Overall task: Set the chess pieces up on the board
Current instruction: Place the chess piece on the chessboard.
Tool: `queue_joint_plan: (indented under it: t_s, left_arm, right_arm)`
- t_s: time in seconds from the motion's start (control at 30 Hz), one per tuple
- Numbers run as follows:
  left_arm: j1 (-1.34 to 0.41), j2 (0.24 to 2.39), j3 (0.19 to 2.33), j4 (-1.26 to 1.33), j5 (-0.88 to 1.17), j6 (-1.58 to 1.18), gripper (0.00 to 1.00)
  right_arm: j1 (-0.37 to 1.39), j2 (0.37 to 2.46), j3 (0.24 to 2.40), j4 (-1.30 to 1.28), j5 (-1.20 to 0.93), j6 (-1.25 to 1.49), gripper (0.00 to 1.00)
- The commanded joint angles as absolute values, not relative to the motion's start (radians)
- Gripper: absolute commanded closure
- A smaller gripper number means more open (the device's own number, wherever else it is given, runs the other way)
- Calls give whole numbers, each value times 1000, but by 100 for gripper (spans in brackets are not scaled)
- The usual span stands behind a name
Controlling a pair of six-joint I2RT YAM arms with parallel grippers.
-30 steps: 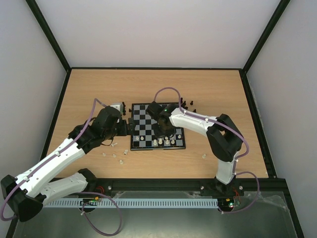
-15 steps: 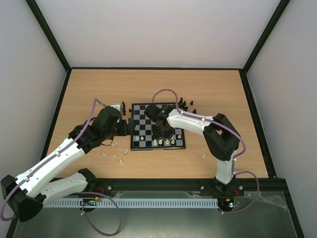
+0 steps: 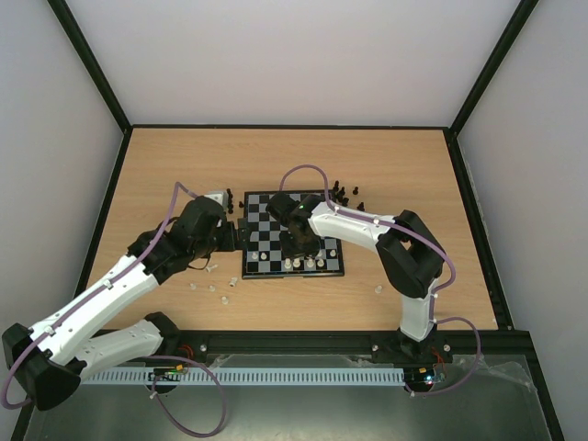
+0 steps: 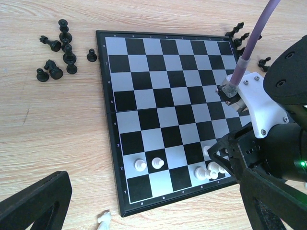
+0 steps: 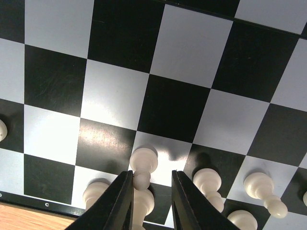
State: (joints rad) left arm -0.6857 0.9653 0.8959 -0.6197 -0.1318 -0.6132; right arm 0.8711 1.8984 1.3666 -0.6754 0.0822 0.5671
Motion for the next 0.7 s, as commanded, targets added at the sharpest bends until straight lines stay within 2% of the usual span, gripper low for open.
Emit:
queue_joint_plan:
  t_s: [0.0, 0.23, 0.53, 0.67]
  left_arm:
    - [-680, 972, 879, -629, -140, -621, 1]
    - [-680, 985, 877, -616, -132, -631, 1]
    - [-680, 982, 874, -613, -127, -637, 1]
    - [-680, 982, 871, -614, -127, -636, 1]
  right_arm:
    - [879, 1902, 1379, -718, 82, 556, 77]
    - [877, 1906, 1387, -724, 107, 542, 77]
    - [878, 1906, 1387, -735, 132, 545, 83]
    - [878, 1903, 1389, -730, 119, 543, 77]
